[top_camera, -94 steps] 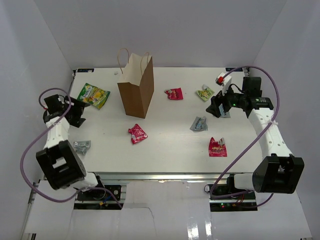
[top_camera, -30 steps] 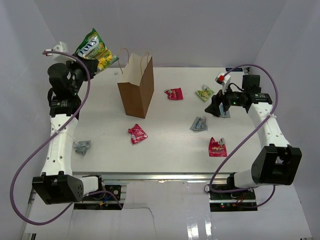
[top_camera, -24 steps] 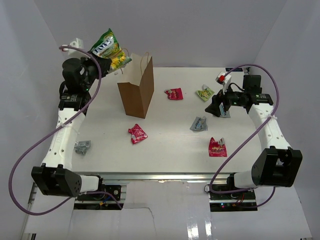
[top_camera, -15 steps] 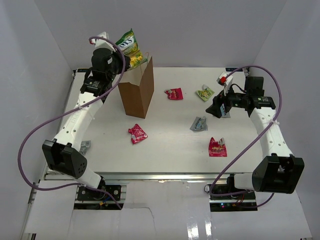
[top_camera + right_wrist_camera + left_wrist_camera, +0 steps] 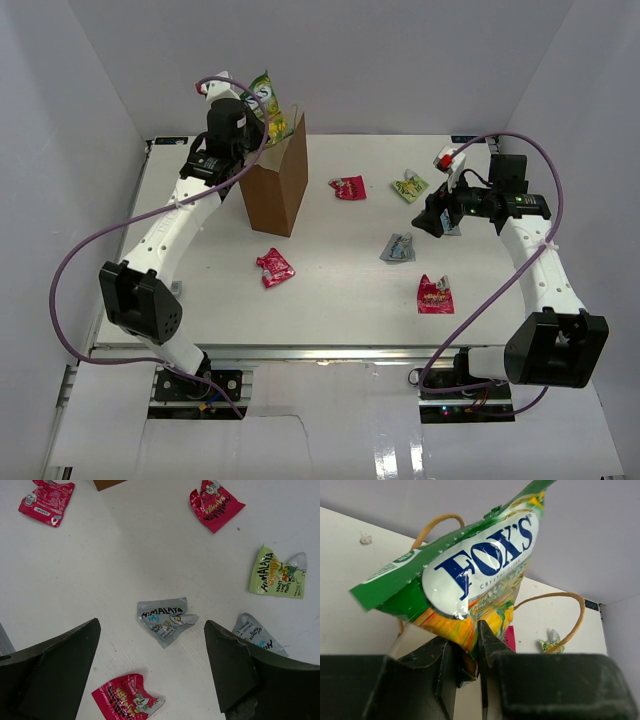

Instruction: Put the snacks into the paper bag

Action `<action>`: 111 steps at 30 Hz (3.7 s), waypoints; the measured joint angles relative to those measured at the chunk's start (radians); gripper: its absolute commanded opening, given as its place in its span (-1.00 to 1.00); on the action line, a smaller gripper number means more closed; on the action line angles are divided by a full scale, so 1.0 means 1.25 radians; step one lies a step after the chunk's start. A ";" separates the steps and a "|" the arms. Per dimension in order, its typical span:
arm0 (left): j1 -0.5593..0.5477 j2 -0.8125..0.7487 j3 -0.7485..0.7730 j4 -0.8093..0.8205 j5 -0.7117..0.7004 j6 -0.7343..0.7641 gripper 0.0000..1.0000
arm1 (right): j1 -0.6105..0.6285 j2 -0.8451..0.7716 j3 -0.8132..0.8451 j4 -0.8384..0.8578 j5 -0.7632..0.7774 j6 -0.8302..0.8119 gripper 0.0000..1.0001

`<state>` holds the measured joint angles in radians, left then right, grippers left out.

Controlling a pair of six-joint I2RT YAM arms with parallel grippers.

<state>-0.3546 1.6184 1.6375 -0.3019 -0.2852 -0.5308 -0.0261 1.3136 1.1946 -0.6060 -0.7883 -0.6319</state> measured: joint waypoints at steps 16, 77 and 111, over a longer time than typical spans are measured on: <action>-0.008 0.015 0.063 0.001 0.022 0.040 0.38 | 0.000 0.002 0.000 0.002 -0.002 0.018 0.83; -0.008 -0.887 -0.786 -0.235 0.010 -0.288 0.77 | 0.219 0.128 0.021 0.205 0.182 0.242 -0.85; -0.008 -0.971 -0.791 -0.307 0.005 -0.433 0.77 | 0.693 0.551 0.597 0.597 0.645 -0.111 0.33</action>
<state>-0.3645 0.4042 0.6491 -0.6853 -0.2794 -1.0718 0.8402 2.0022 1.9404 0.1402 0.0174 -0.7708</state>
